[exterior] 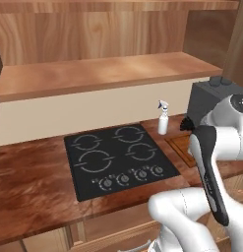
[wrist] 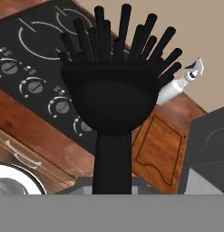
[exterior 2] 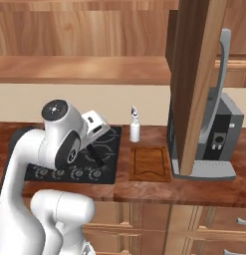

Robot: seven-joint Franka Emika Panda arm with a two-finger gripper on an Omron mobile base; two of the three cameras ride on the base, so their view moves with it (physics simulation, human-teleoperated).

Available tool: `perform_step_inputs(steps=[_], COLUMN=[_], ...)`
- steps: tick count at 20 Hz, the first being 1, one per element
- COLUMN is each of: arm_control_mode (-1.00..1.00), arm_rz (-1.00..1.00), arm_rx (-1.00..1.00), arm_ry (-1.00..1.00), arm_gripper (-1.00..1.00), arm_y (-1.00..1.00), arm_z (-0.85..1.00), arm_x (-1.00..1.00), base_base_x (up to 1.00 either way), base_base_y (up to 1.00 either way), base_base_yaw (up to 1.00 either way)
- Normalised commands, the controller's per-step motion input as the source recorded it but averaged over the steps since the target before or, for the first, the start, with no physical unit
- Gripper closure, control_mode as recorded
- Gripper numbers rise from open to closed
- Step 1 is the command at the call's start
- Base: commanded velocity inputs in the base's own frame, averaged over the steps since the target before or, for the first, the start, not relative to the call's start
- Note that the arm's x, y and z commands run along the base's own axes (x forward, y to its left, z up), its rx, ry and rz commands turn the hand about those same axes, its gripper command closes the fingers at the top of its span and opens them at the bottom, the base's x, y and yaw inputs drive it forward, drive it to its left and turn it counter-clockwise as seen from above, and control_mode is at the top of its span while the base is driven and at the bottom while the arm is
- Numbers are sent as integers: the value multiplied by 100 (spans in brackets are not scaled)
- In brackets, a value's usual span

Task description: Grab the spray bottle from the cabinet, then place it next to the cutting board for sanitizing. Then grab the dish brush from the countertop next to the sink and place it next to the cutting board.

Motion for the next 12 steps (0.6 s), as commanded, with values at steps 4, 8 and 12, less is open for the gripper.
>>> perform_step_inputs(steps=[4, 8, 12], arm_control_mode=[-100, -100, -100], arm_rz=[-1, 0, 0], arm_rx=[0, 10, 9], arm_ry=[6, -5, -4], arm_gripper=[100, 100, 100], arm_y=[-19, -11, 0], arm_z=[-72, -65, -63], arm_x=[65, 81, 90], base_base_x=[0, 0, 0], base_base_y=[0, 0, 0], base_base_yaw=[0, 0, 0])
